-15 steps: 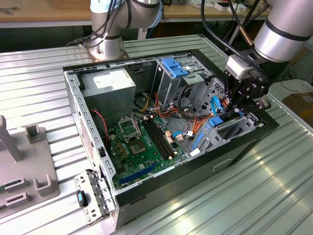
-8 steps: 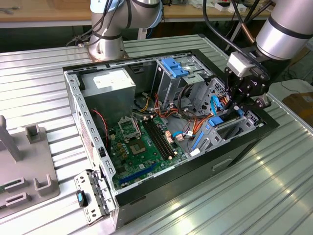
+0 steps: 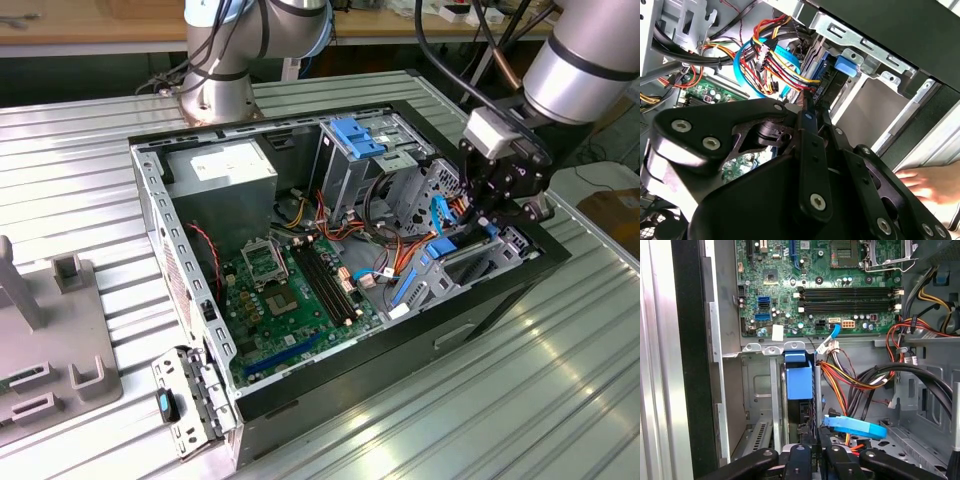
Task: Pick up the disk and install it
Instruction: 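Insert the first disk wire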
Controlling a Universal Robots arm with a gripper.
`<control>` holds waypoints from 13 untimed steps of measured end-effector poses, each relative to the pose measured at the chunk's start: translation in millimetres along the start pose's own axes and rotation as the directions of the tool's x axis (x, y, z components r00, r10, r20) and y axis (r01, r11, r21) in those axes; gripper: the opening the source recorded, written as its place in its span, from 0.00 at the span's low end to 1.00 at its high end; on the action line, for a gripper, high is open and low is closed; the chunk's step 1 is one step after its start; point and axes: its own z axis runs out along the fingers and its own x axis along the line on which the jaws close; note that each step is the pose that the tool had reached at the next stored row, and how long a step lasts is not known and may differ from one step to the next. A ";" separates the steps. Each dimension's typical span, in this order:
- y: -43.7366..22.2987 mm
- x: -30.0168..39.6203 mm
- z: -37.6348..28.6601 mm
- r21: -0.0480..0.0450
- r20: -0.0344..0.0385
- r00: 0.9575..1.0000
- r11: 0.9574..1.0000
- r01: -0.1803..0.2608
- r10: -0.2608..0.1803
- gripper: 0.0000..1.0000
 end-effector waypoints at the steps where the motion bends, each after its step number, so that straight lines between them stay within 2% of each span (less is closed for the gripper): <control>1: 0.0 0.0 0.1 0.000 0.000 1.000 1.000 0.001 -0.001 0.18; 4: 0.0 0.0 0.1 0.000 0.000 1.000 1.000 0.002 -0.002 0.18; 7: 0.0 -0.1 0.2 0.000 -0.004 1.000 1.000 0.007 -0.007 0.18; 9: 0.0 0.0 0.1 0.000 -0.011 1.000 1.000 0.008 -0.008 0.18; 11: 0.0 -0.1 0.1 0.000 -0.022 1.000 1.000 0.009 -0.009 0.18; 13: 0.0 -0.1 0.1 0.000 -0.024 1.000 1.000 0.009 -0.009 0.18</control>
